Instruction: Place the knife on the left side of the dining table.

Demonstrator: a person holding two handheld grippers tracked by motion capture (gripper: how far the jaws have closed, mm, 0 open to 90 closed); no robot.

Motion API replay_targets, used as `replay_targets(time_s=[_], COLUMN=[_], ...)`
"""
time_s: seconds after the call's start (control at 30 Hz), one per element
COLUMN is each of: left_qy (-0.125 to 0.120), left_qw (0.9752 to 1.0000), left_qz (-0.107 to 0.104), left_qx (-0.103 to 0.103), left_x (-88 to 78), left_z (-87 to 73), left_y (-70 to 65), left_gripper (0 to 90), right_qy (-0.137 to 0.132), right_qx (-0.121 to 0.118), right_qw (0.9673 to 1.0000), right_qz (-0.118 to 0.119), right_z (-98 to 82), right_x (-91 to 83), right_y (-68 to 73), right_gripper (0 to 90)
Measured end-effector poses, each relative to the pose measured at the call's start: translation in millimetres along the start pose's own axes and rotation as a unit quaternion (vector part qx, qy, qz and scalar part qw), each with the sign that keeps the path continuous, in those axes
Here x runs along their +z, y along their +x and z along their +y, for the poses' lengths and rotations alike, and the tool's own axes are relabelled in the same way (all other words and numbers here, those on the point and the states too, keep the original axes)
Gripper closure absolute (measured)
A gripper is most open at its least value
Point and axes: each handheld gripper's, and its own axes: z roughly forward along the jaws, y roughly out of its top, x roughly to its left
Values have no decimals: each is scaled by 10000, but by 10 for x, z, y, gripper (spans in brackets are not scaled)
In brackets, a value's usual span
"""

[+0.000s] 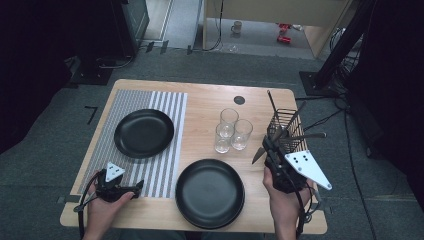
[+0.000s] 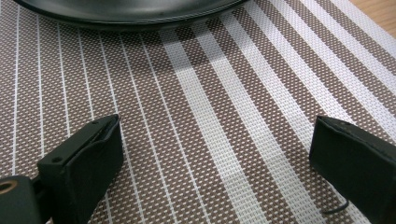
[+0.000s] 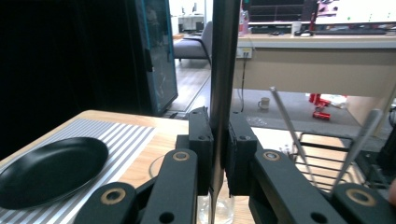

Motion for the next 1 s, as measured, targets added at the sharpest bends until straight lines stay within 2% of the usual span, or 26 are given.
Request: replay_targets(time_s=[0.4, 0.5, 0.63, 0.73, 0.77, 0.8, 0.83, 1.0], left_qy=[-21, -96, -153, -182, -175, -212, -246, -404], left_qw=[10000, 10000, 9999, 9997, 9997, 9996, 9994, 9984], left_qz=[-10, 9, -51, 10, -15, -162, -221, -339], left_qx=[0, 23, 19, 149, 164, 87, 45, 181], left_x=[-2, -23, -31, -47, -50, -57, -61, -112], left_z=[-1, -8, -10, 5, 16, 34, 49, 172], left_y=[0, -4, -16, -42, -56, -65, -78, -228], left_gripper=[34, 70, 70, 70, 70, 70, 70, 70], right_qy=[86, 91, 117, 120, 122, 115, 111, 125], right_qx=[7, 2, -24, -41, -32, -28, -16, -59], right_qw=[9995, 9994, 9990, 9985, 9983, 9981, 9978, 9963], right_qz=[292, 347, 440, 529, 568, 610, 658, 849], right_z=[-51, -58, -69, -76, -79, -81, -84, -93], right_x=[105, 117, 140, 163, 171, 181, 191, 236], right_y=[180, 210, 264, 310, 327, 345, 369, 445], right_gripper=[838, 838, 838, 838, 838, 838, 839, 840])
